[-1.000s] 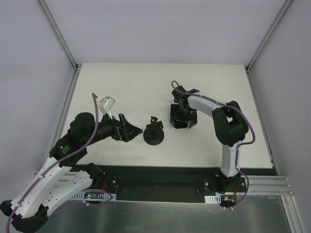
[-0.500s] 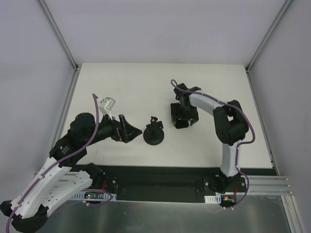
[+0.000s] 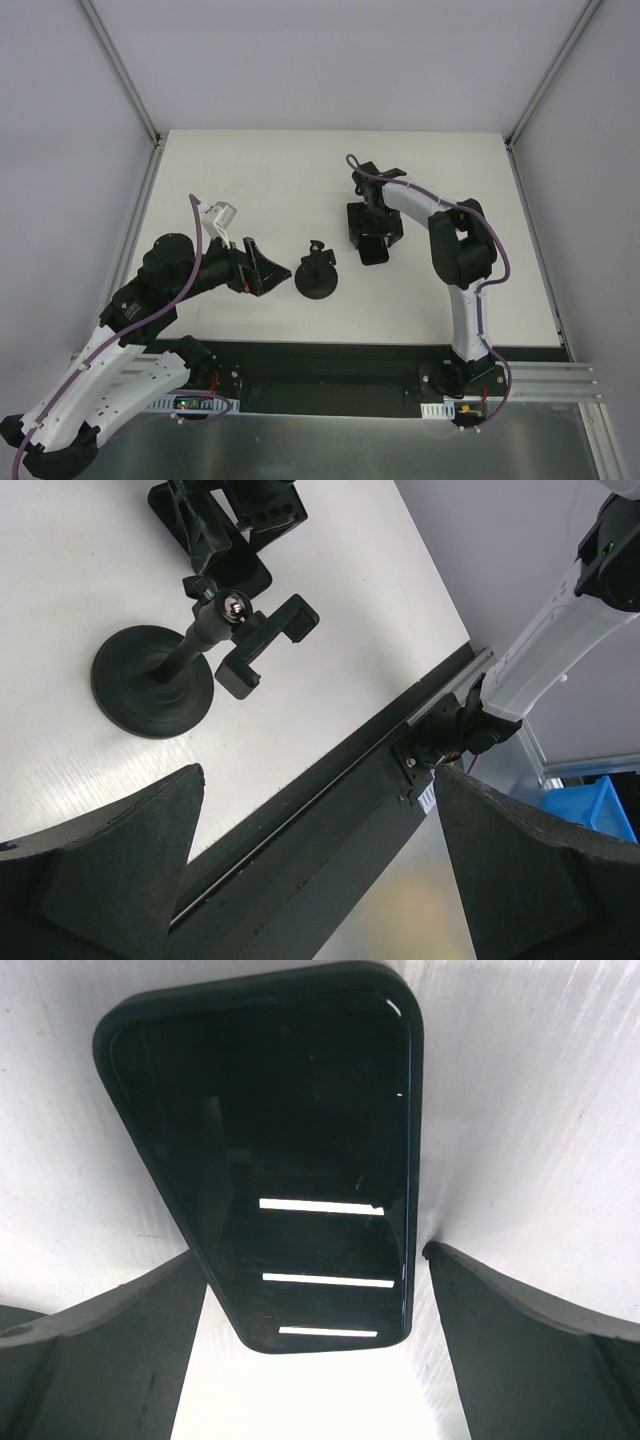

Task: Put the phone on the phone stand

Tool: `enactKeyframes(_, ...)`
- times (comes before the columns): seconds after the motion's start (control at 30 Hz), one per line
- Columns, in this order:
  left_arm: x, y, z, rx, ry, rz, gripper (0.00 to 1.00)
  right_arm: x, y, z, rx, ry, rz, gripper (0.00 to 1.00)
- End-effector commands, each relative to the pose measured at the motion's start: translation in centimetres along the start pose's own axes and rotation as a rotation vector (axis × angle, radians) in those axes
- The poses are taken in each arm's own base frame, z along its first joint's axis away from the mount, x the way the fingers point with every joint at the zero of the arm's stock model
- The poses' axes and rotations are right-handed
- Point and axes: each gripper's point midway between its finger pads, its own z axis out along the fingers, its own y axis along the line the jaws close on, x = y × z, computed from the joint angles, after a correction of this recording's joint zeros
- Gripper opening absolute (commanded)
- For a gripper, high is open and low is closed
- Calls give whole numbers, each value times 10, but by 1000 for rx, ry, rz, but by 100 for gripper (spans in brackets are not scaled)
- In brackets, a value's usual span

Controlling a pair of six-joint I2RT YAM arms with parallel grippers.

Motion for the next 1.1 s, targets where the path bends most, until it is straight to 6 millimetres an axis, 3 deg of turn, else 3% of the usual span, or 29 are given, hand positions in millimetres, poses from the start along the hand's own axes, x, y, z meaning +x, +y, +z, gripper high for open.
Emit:
enactKeyframes(0.0, -13, -10, -7, 19, -36, 15, 97, 5, -7, 1, 64, 23, -27, 94)
enactKeyframes(0.27, -13, -13, -11, 32, -45, 11, 97, 7, -1, 4, 49, 40, -54, 92)
enactKeyframes(0.37, -13, -14, -14, 35, -50, 8, 97, 9, -2, 6, 57, 49, -58, 81)
enactKeyframes(0.6, -13, -14, -15, 25, -45, -9, 96, 8, -5, -3, 66, -20, -63, 34)
enactKeyframes(0.8, -9, -16, -16, 28, -16, -24, 94, 12, -10, -16, 68, -103, -66, 13)
enactKeyframes(0.83, -10, -16, -17, 27, -20, -20, 94, 23, -13, -12, 70, -87, -69, 10)
enactKeyframes(0.93, -12, -15, -17, 19, -27, -15, 94, 25, -13, -16, 48, -138, -65, 1)
enactKeyframes(1.07, -13, -20, -16, 34, -14, -28, 94, 42, -20, -11, 43, -150, -68, 1)
